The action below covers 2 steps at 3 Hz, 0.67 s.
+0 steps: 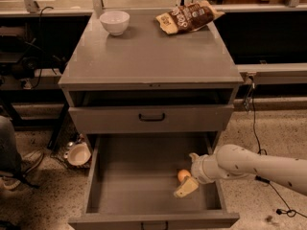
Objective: Pick orange from middle drawer and place on counter
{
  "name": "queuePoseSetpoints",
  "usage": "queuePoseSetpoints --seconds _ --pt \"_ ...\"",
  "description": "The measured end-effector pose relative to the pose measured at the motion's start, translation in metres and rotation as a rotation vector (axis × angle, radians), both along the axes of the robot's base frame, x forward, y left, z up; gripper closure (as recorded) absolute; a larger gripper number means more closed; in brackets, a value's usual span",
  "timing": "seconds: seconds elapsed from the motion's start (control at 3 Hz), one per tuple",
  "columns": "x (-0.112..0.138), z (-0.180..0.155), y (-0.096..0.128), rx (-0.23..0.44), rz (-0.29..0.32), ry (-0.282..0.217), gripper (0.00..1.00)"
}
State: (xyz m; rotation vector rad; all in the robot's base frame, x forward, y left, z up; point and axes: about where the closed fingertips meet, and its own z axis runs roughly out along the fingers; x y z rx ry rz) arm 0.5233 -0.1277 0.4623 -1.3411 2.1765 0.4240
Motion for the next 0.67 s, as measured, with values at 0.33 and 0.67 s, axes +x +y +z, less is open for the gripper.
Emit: queuePoseSetpoints --seconds 0.33,0.67 --pt "0.007 -0.03 0.009 0.009 -0.012 0.033 0.0" --pt "0.011 -0.054 0.01 0.004 -0.03 0.061 0.0"
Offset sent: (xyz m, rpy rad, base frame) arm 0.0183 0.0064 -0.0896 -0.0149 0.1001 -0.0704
